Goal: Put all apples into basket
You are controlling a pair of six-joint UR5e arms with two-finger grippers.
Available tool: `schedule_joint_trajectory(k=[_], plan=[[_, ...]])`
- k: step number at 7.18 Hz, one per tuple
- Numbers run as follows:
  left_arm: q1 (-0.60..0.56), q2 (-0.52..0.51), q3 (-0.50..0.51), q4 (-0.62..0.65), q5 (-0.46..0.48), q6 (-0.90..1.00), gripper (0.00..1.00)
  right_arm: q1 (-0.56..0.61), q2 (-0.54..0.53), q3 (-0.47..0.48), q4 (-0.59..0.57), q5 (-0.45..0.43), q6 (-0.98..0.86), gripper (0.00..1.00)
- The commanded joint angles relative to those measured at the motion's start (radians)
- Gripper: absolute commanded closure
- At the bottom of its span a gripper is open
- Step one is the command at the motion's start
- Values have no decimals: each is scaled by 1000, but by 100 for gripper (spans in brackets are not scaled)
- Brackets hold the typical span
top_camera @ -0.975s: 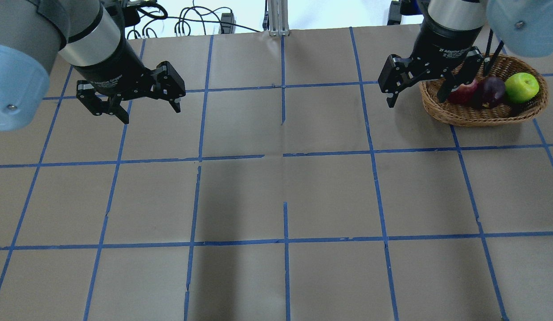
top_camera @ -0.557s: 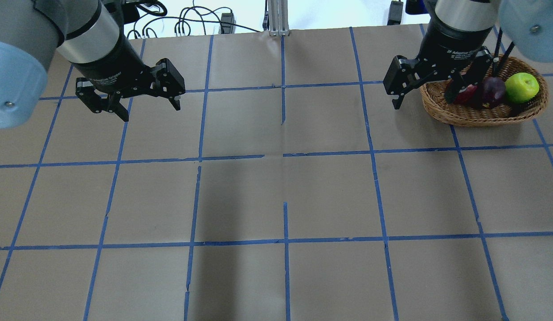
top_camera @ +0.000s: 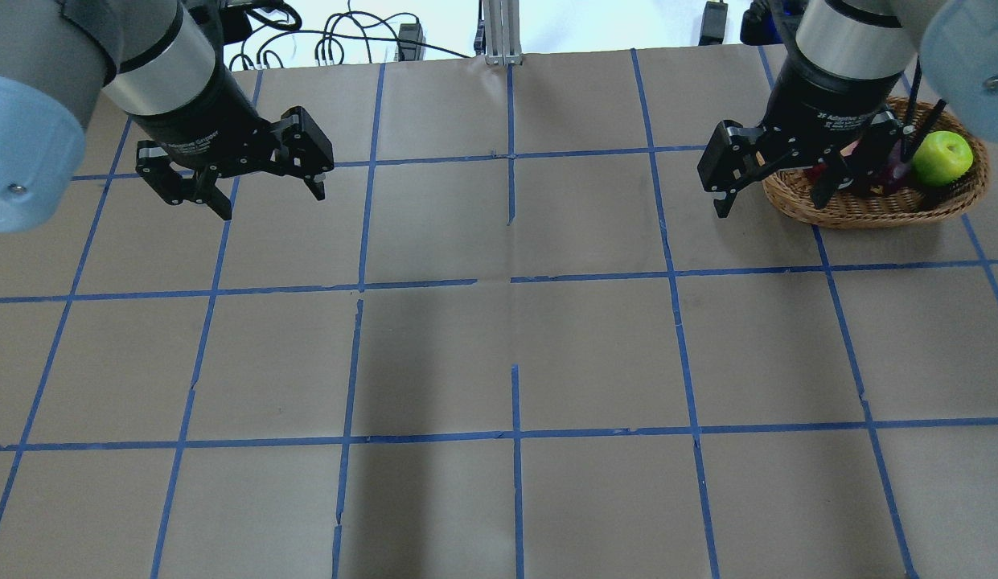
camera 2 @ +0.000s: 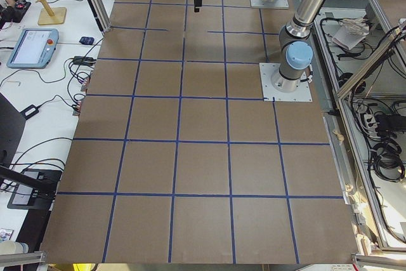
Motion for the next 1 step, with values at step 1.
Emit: schedule_joint_trajectory(k=[1], plan=[[0,1,-1,0,1,1,0,1,-2,1,-6,9,-1,0]])
